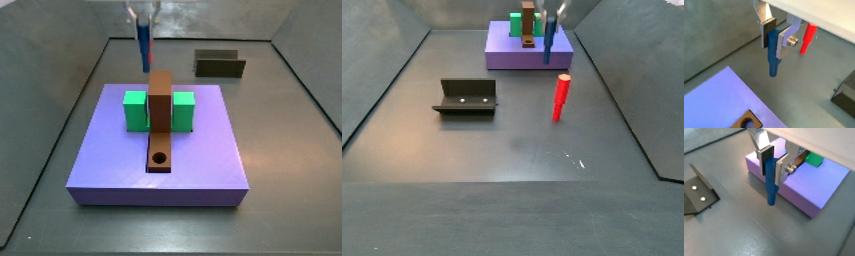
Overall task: Pick up the blue object. Move up. Move to above the board. Insert the blue object.
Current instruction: Move to above the board.
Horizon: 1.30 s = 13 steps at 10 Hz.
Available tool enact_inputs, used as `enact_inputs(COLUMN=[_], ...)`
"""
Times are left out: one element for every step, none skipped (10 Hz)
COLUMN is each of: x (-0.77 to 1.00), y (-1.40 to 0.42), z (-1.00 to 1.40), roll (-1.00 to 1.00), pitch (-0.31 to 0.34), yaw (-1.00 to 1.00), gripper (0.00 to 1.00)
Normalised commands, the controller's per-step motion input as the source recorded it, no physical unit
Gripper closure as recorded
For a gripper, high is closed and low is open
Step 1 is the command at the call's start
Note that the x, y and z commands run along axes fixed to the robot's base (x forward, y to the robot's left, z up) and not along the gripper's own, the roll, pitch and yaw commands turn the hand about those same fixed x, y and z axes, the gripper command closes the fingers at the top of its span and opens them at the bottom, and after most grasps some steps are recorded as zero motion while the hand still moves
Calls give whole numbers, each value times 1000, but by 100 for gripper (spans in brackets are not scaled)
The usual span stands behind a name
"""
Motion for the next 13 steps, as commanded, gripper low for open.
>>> enact_inputs(x=[0, -23, -64, -23, 40, 56, 61, 34, 462, 460, 532, 620, 356], y=[0, 11, 6, 3, 6, 8, 7, 6, -1400, -1400, -1400, -1400, -780], z=[1400, 1400, 1400, 1400, 968, 461, 291, 170, 384, 352, 338, 334, 197], roll=[0, 3, -19, -48, -54, -51, -54, -52, 56, 101, 135, 87, 85], pitch=[0, 32, 25, 5, 54, 90, 77, 67, 288, 297, 321, 295, 228], yaw=[0, 1, -2, -6, -7, -9, -7, -7, -154, -130, -56, -34, -12], gripper=[100, 100, 100, 100, 100, 100, 100, 100, 100, 100, 100, 100, 100])
